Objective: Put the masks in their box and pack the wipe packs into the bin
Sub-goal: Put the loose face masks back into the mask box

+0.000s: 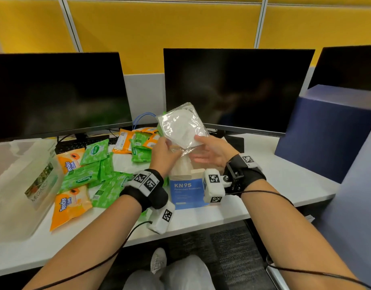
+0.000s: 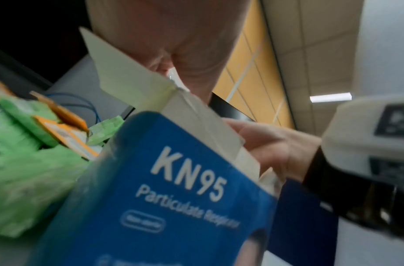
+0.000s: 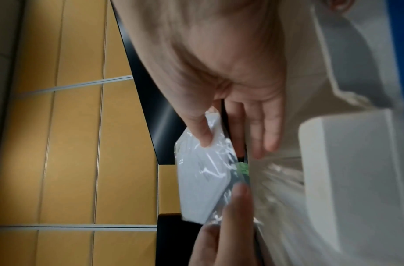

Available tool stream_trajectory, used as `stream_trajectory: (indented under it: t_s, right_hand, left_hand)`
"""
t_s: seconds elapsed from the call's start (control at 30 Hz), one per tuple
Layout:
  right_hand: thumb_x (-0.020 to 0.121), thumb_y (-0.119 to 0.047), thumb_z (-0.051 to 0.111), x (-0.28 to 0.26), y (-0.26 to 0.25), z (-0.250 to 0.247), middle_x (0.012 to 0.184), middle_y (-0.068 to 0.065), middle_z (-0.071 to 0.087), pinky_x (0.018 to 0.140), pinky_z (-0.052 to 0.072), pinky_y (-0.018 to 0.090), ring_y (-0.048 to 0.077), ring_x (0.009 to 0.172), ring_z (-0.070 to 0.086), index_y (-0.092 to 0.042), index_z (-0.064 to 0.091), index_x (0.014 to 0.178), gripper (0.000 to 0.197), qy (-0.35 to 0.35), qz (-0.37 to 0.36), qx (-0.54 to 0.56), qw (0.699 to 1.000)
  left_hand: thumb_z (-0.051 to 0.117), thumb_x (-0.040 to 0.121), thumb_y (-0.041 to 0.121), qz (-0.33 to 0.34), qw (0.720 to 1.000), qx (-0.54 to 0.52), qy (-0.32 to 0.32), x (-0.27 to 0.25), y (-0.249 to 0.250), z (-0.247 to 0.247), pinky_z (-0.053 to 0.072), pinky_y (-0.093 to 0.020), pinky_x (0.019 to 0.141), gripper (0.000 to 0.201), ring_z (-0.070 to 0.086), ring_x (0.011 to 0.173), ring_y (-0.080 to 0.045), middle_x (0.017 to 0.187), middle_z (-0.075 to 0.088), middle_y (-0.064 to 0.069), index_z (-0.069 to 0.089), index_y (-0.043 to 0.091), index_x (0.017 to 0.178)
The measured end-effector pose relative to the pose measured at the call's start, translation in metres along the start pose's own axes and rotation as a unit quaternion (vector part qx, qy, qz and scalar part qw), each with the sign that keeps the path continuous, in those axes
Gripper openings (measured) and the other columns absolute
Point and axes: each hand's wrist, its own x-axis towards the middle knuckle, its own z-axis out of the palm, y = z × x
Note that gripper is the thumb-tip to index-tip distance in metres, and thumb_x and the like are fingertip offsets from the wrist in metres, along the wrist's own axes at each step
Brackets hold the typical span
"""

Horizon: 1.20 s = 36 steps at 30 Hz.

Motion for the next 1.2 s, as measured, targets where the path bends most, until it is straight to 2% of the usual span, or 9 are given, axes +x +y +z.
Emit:
stream_trajectory:
  t_s: [0.13,0.23,0.4,0.57,0.73,0.9,1.03,1.13,1.2]
  right_hand:
    - [0.093,-0.012,0.059,0.004,-0.001,-0.002,0.122,0.012,0.064,0.089,0.055,0.040,0.029,0.107,0.066,-0.012,0.050,0.131,0.039,0.042,-0.090,0.083,0.992]
    - [0.093,-0.011,0.053,-0.004,-0.014,-0.004,0.116,0.010,0.066,0.086,0.056,0.041,0.025,0.104,0.065,-0.010,0.056,0.123,0.030,0.110,-0.177,0.039,0.977]
    - [0.094,-0.020,0.048,-0.025,-0.043,-0.019,0.103,-0.003,0.055,0.070,0.045,0.019,0.015,0.094,0.056,-0.014,0.051,0.113,0.019,0.282,-0.325,-0.287,0.856]
    - [0.094,-0.025,0.049,-0.047,-0.050,-0.013,0.113,0.010,0.059,0.082,0.047,0.034,0.023,0.095,0.055,-0.015,0.054,0.112,0.021,0.163,-0.174,-0.616,0.751]
    - [0.095,-0.016,0.053,-0.033,-0.019,0.008,0.125,0.010,0.060,0.091,0.047,0.035,0.027,0.109,0.060,-0.008,0.056,0.125,0.032,0.095,-0.052,-0.722,0.684]
    - [0.099,-0.012,0.043,-0.021,-0.001,0.027,0.132,0.015,0.054,0.102,0.041,0.036,0.028,0.122,0.052,0.000,0.053,0.128,0.032,0.104,0.048,-0.699,0.706]
    - [0.102,-0.022,0.041,-0.015,-0.001,0.036,0.139,0.016,0.050,0.103,0.040,0.038,0.031,0.126,0.049,-0.001,0.047,0.135,0.040,0.026,0.065,-0.614,0.786]
    - [0.102,-0.041,0.033,-0.016,0.000,0.041,0.139,0.018,0.048,0.096,0.046,0.037,0.032,0.124,0.051,-0.004,0.035,0.144,0.055,-0.025,0.093,-0.466,0.880]
    - [0.098,-0.051,0.038,-0.015,0.000,0.041,0.135,0.017,0.051,0.093,0.049,0.034,0.031,0.121,0.054,-0.005,0.037,0.142,0.063,-0.035,0.100,-0.435,0.894]
  left_hand:
    - [0.073,0.059,0.064,0.019,0.968,0.243,-0.065,-0.001,-0.004,0.007,0.039,-0.047,0.104,0.091,0.042,0.128,-0.028,0.136,0.050,-0.003,0.045,0.019,0.133]
    - [0.067,0.064,0.067,-0.012,0.954,0.275,-0.120,0.003,-0.009,0.009,0.031,-0.049,0.111,0.097,0.030,0.138,-0.032,0.149,0.034,-0.007,0.031,0.024,0.143]
    - [0.064,0.077,0.056,-0.038,0.946,0.275,-0.168,0.004,-0.010,0.007,0.021,-0.046,0.114,0.078,0.017,0.144,-0.033,0.154,0.024,-0.013,0.028,0.039,0.145]
    - [0.064,0.082,0.046,-0.069,0.958,0.211,-0.182,0.003,-0.011,0.006,0.025,-0.046,0.114,0.075,0.021,0.142,-0.033,0.153,0.021,-0.016,0.025,0.039,0.146]
    - [0.061,0.089,0.031,-0.082,0.967,0.142,-0.195,-0.001,-0.006,0.003,0.030,-0.042,0.113,0.068,0.021,0.142,-0.032,0.153,0.020,-0.018,0.026,0.035,0.147]
    - [0.059,0.091,0.019,-0.079,0.975,0.069,-0.196,0.000,-0.010,0.000,0.043,-0.045,0.104,0.061,0.044,0.128,-0.032,0.148,0.033,-0.013,0.033,0.034,0.144]
    - [0.046,0.098,0.013,-0.062,0.981,0.019,-0.182,-0.002,-0.012,0.002,0.040,-0.044,0.107,0.048,0.046,0.129,-0.029,0.148,0.039,-0.010,0.035,0.022,0.144]
    - [0.036,0.101,0.010,-0.063,0.984,-0.008,-0.169,-0.003,-0.014,0.005,0.034,-0.037,0.111,0.043,0.040,0.133,-0.024,0.149,0.038,-0.008,0.037,0.018,0.143]
    - [0.032,0.102,0.009,-0.069,0.984,-0.035,-0.158,-0.003,-0.014,0.006,0.032,-0.033,0.112,0.042,0.037,0.135,-0.023,0.148,0.038,-0.008,0.040,0.017,0.142]
